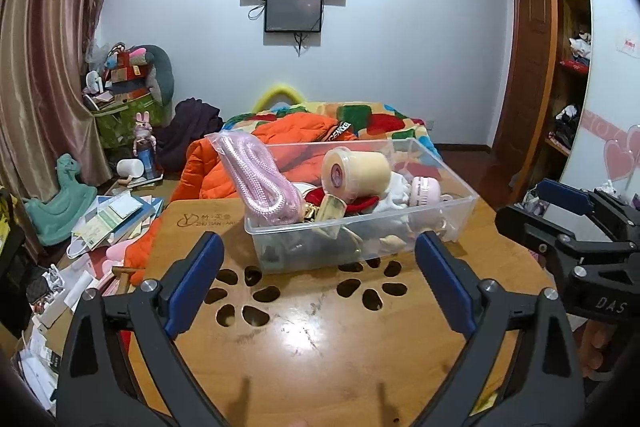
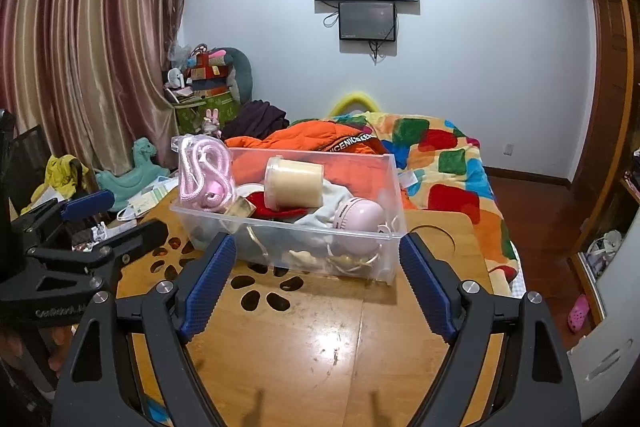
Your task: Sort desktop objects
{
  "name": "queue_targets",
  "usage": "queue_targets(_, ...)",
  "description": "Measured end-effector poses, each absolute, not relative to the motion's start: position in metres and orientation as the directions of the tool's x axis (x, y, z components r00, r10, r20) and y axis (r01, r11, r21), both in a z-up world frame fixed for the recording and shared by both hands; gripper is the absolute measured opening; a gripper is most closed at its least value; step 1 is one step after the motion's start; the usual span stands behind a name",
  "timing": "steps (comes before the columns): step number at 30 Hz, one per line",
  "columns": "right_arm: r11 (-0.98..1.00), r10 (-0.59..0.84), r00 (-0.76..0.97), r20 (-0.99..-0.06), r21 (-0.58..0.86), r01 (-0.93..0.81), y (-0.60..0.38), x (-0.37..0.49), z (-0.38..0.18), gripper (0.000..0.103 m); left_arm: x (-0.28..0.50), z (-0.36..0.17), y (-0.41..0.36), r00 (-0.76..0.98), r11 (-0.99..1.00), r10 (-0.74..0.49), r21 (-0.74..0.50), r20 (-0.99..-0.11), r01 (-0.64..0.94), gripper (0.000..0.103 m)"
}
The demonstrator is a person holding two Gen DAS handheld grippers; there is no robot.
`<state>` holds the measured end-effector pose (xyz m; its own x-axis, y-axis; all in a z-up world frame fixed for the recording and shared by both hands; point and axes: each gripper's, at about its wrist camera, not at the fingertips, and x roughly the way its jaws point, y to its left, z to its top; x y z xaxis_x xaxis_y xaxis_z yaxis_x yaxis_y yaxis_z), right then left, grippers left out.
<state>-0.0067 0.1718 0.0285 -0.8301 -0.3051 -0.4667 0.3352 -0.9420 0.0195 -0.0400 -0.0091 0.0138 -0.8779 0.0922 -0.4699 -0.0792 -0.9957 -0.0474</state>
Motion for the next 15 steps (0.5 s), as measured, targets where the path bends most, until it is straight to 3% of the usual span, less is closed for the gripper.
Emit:
queue_targets(3, -0.944, -0.302, -0.833, -0.463, 0.024, 0.328, 0.173, -0.006, 0.028, 0.089, -0.038, 0.013, -0.009, -0.878, -0.996, 0.095, -0.047, -0.469, -0.082, 0.098)
queue_targets(15, -0.946, -0.292, -0.819, -0.494, 0.022, 0.324, 0.174, -0.015, 0.015, 0.089, -0.042, 0.013, -0.008, -0.895, -0.996, 0.082, -0.052, -0.439, -0.066, 0.098)
